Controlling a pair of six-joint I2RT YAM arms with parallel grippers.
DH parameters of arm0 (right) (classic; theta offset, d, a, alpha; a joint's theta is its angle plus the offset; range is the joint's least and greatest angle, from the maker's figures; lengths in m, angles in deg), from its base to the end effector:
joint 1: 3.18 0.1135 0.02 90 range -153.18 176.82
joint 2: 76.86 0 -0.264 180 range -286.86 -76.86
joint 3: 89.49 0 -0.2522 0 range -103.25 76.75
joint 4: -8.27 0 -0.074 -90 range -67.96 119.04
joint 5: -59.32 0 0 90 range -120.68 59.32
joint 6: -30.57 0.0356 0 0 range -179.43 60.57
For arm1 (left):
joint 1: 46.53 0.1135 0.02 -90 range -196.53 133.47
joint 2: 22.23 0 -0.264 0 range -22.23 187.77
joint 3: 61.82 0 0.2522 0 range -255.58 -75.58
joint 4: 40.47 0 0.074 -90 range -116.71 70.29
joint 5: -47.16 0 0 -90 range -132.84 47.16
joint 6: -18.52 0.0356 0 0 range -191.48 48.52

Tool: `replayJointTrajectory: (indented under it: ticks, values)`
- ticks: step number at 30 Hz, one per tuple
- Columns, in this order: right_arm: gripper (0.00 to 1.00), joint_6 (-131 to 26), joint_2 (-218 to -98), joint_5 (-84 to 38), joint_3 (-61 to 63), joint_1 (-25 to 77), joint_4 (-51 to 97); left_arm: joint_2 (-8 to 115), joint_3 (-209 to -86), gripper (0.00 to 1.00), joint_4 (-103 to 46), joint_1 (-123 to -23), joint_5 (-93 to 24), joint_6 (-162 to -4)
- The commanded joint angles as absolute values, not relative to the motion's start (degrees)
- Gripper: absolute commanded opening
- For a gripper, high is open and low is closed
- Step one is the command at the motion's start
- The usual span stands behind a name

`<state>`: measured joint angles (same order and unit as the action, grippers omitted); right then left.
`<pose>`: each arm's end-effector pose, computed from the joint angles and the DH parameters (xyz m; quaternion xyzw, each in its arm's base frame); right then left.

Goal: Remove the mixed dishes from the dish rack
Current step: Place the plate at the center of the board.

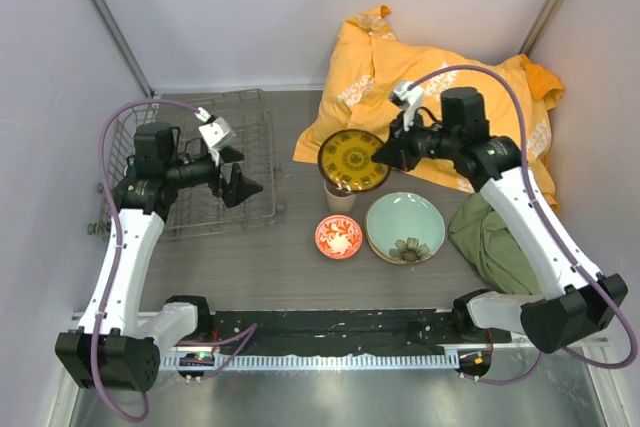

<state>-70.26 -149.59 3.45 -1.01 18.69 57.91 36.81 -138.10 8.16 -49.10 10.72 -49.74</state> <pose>0.2424 0.1188 0.3938 -0.3730 0.7570 0.2994 0.4451 0.2048 -0.0379 0.3651 0.3795 0.7146 -0.3147 0.4963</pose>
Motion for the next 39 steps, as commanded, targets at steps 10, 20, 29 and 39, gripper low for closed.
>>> replayJointTrajectory:
  ticks: [10, 20, 29, 39]
  values:
    - [0.01, -75.94, -146.56, 20.73, 9.86, -2.02, 66.06, 39.03, -138.51, 1.00, 9.94, -49.16, 6.56, -47.66]
    - [0.01, -88.06, -152.61, 21.79, 15.14, -9.85, 75.20, 40.08, -136.75, 1.00, 10.03, -49.16, 5.41, -47.84]
    - [0.01, -94.31, -158.50, 18.88, 17.25, -12.57, 78.35, 42.72, -136.75, 1.00, 11.34, -49.16, 4.88, -47.13]
    - [0.02, -100.82, -171.07, 15.29, 12.95, -13.02, 84.52, 44.56, -136.75, 1.00, 12.22, -49.16, 4.09, -45.90]
